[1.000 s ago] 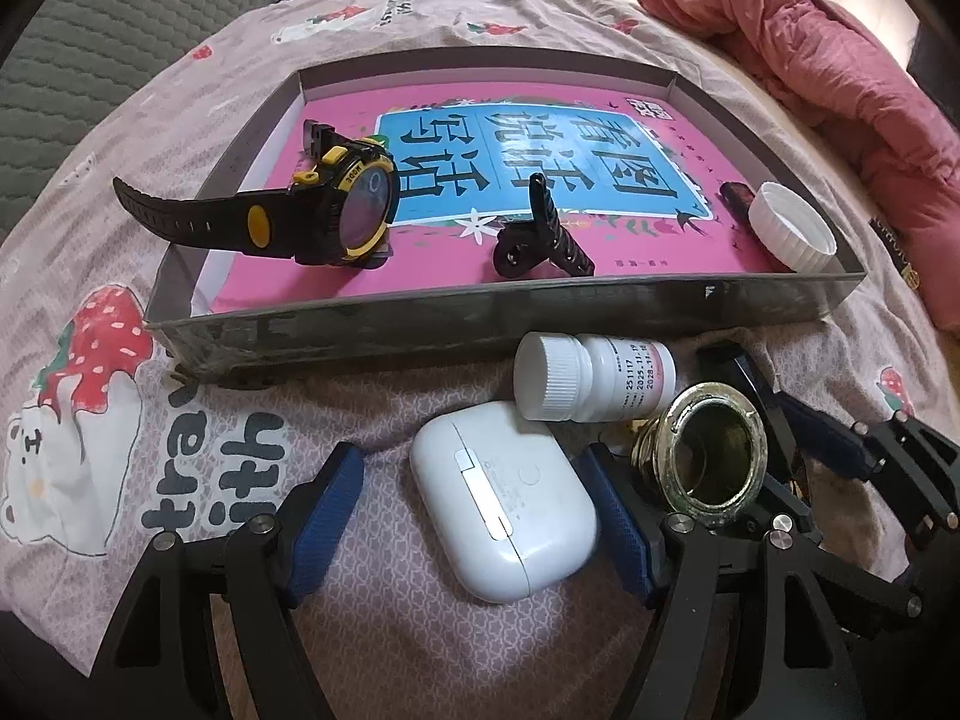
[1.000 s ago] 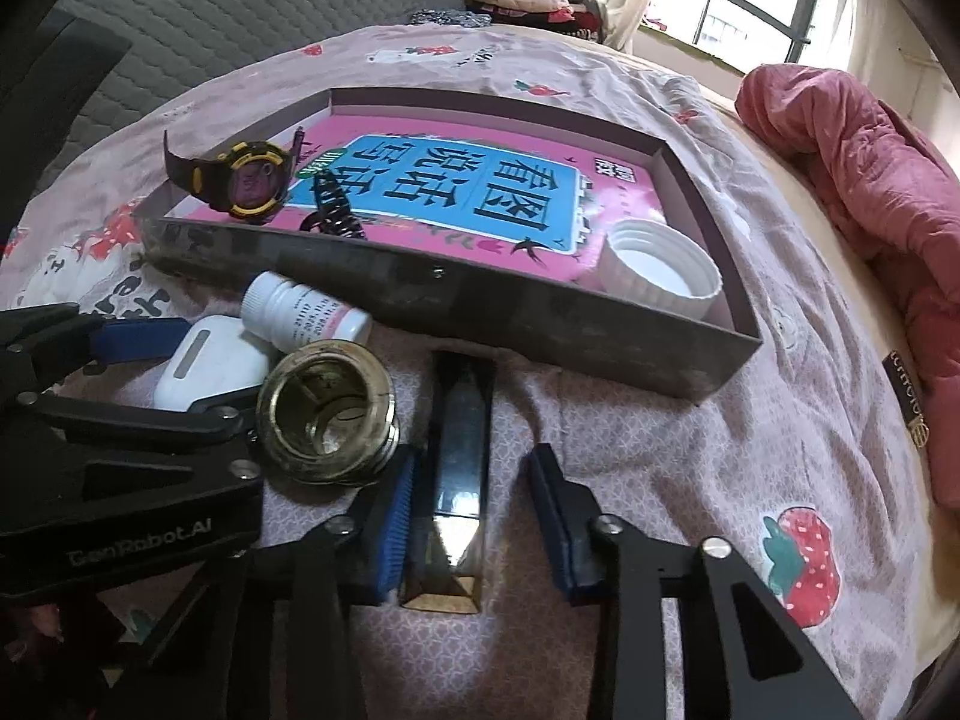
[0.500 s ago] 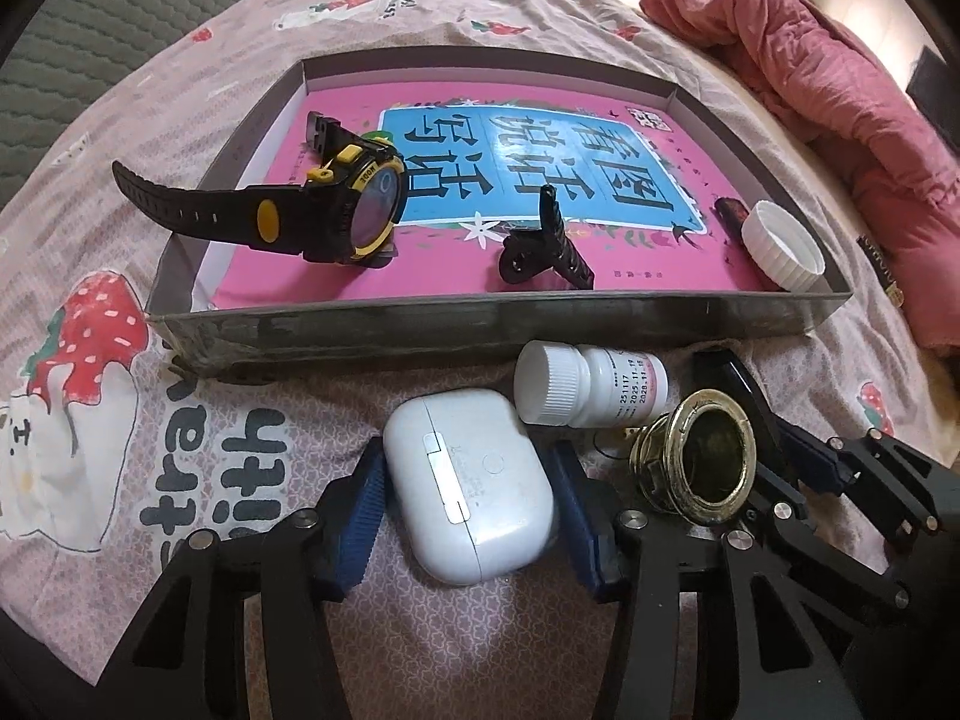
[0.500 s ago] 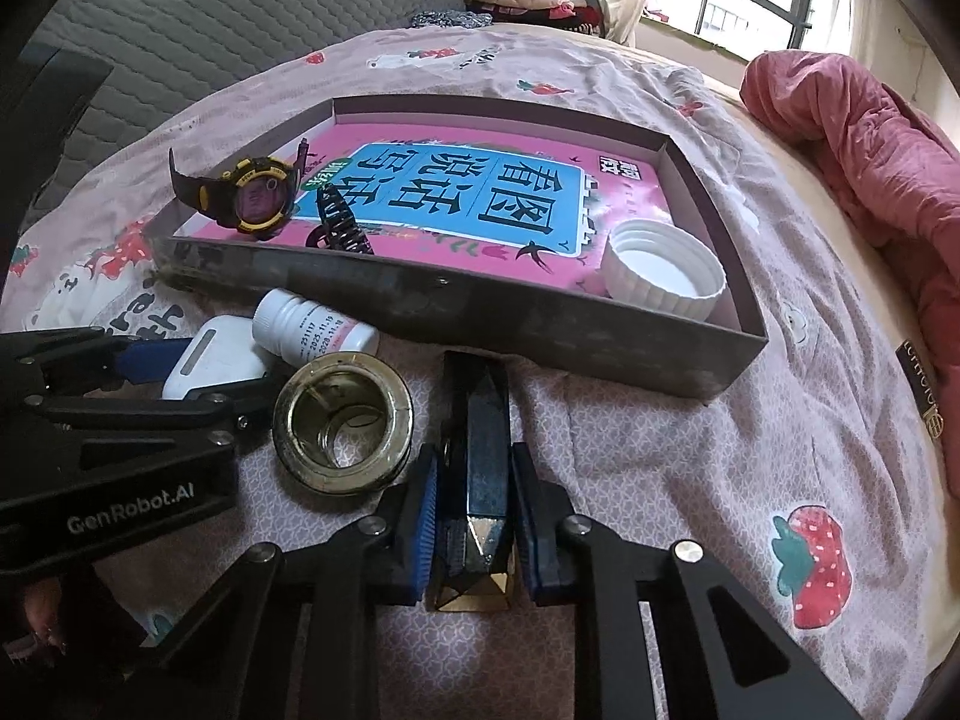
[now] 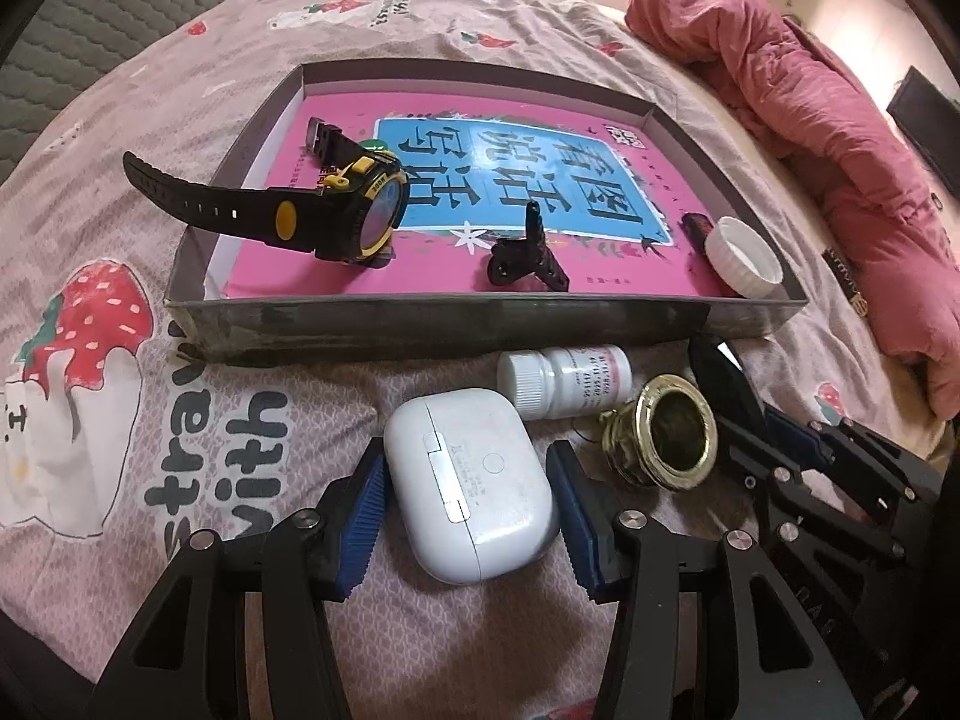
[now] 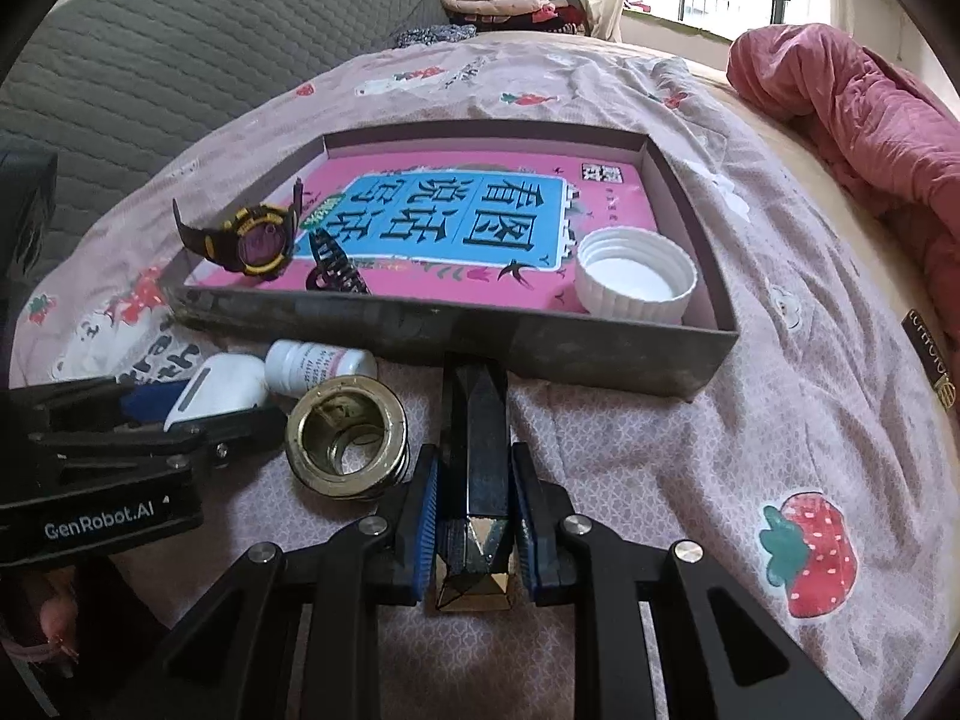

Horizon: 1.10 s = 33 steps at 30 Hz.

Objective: Organize rigid objects
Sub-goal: 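Close the left tool on the white earbud case while the right tool grasps the lipstick, then lift and carry the earbud case and lipstick over the tray with both tools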

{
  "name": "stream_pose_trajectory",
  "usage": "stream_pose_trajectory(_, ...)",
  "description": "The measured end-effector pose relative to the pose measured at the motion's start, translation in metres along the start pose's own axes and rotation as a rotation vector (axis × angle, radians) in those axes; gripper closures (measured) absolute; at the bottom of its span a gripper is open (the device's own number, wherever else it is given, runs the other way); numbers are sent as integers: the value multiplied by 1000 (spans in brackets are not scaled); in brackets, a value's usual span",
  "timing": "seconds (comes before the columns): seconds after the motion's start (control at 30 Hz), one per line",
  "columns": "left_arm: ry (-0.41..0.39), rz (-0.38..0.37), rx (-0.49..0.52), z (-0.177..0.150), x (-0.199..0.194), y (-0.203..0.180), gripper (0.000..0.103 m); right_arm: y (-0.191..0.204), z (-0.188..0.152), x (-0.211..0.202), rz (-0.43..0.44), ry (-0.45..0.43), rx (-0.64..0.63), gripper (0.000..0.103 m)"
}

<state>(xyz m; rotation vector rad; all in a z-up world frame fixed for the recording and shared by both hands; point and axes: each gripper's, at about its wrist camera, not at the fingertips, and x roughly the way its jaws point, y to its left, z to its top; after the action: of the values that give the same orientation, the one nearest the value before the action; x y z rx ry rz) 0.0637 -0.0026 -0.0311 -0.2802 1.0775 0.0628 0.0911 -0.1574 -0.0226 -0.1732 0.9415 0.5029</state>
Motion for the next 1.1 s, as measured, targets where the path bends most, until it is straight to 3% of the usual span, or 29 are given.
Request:
stream_pose_trajectory(0.2,-16,-5,-7,-3,-12,5,49,-4,0,-17,11,-41,21,80)
stream_pose_trajectory(0.5,-117,-3,60,0,-37,-4,49,-7,5,-44,45,-156,34,80)
stream_pose_trajectory(1.1,-195,12,86,13,-48,-5,49,-2,15,-51,30,-222,-12,80)
